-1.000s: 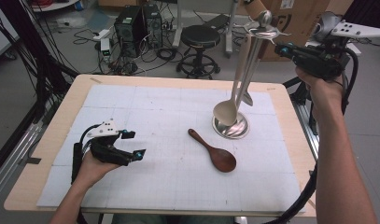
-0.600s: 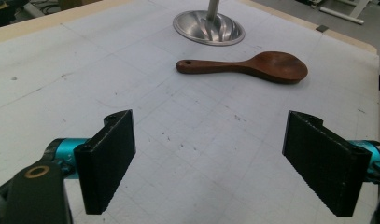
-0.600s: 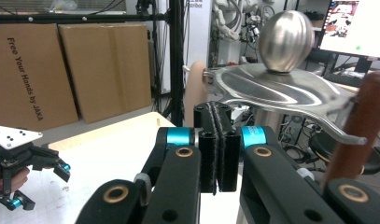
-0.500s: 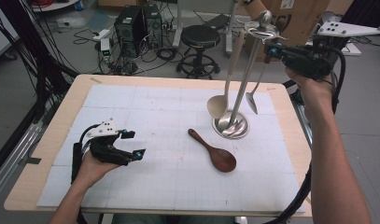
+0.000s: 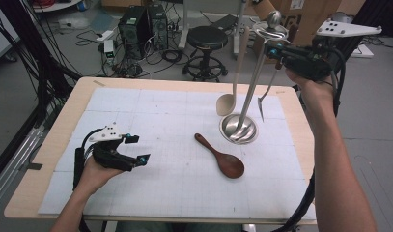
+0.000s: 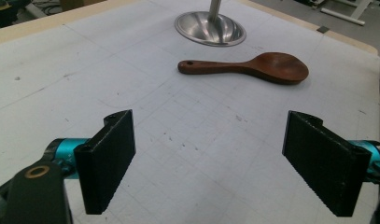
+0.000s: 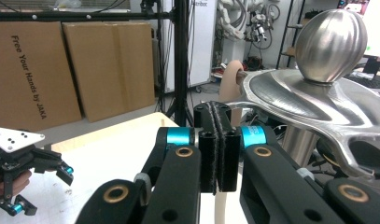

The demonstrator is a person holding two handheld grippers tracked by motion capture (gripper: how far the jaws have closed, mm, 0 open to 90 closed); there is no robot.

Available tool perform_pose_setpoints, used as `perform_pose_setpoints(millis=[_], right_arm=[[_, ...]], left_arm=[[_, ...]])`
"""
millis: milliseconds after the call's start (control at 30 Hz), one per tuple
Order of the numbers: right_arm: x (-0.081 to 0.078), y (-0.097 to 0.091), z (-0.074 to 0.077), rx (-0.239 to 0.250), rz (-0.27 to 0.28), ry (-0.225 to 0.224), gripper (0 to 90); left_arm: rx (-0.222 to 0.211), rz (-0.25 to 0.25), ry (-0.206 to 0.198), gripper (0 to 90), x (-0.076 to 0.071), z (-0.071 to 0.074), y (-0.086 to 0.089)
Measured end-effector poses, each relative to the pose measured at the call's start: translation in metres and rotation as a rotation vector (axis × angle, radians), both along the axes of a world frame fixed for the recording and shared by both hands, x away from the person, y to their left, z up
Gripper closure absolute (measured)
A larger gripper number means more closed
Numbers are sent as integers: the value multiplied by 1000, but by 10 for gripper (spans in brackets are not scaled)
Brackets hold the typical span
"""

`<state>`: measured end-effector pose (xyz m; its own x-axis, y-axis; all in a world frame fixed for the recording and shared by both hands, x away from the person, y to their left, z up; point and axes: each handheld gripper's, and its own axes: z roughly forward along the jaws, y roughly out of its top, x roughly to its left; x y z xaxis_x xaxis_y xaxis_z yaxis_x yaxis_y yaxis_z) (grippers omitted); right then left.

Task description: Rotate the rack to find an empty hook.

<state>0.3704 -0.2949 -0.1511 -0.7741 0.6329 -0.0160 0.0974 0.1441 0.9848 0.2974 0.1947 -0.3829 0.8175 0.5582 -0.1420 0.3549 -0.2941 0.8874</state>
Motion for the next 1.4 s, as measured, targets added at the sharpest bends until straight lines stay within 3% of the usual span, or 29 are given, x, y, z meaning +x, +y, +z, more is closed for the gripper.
perform_pose_setpoints(millis=[433, 1067, 1400], right_arm=[[-5, 3, -14, 23, 36, 23, 845], [-12, 22, -64, 10, 112, 105, 720], [-16, 24, -89, 10, 118, 141, 701]], left_arm=[[3, -2, 1, 179, 1, -1, 1], [4, 2, 3, 180, 3, -2, 3], [8, 1, 2, 180, 3, -2, 2]])
